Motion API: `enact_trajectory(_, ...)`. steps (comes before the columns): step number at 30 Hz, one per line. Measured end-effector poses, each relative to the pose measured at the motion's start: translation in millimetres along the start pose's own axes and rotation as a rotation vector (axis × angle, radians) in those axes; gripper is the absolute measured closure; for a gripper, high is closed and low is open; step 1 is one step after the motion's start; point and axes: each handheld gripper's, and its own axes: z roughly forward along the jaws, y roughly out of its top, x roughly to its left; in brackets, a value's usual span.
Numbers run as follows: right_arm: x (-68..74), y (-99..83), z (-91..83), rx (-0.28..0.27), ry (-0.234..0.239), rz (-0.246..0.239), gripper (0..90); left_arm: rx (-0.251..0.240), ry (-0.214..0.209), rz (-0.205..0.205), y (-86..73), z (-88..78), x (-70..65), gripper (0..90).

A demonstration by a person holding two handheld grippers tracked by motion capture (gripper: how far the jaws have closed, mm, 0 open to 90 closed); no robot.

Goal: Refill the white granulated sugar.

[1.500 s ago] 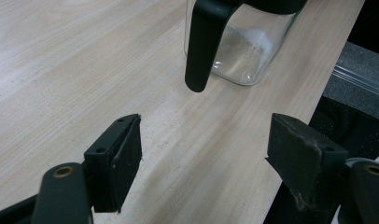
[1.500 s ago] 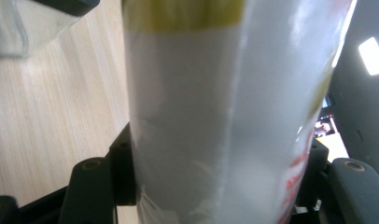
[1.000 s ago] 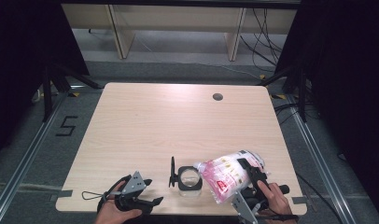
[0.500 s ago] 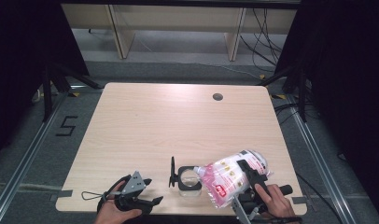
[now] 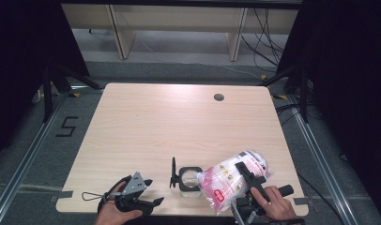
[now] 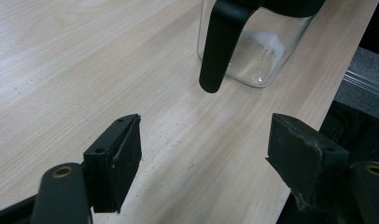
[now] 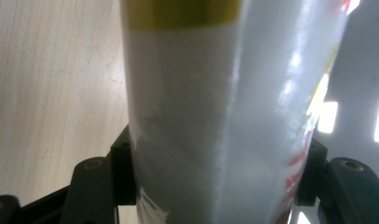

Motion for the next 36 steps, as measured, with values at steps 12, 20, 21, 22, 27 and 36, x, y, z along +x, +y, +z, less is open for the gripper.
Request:
enact_trajectory(12,-0.3,4.6,-1.3,0.022,-0.008,-0.121,38.9,-0.002,0.008,-0.018,-0.2,-1.0,1.1,25.6)
enact_trajectory(20,-2.6,6.4,-3.5,0.03,-0.035,-0.139,39.5,-0.002,0.006,-0.029,-0.4,-0.6,0.4,25.6)
enact_trajectory(21,-3.8,6.7,-3.1,0.022,-0.036,-0.154,39.6,-0.003,0.006,-0.03,-0.4,-0.5,0.2,25.6)
enact_trajectory(22,-3.9,6.8,-3.1,0.021,-0.034,-0.155,39.7,-0.006,0.003,-0.035,-0.4,-0.3,-0.1,25.6)
enact_trajectory(27,-4.0,7.0,-2.7,0.021,-0.027,-0.168,40.2,-0.009,-0.002,-0.031,-0.5,0.2,0.5,25.6)
enact_trajectory(36,-5.5,7.2,-4.1,0.031,-0.037,-0.185,41.0,0.005,0.003,-0.021,-0.4,0.1,0.8,25.6)
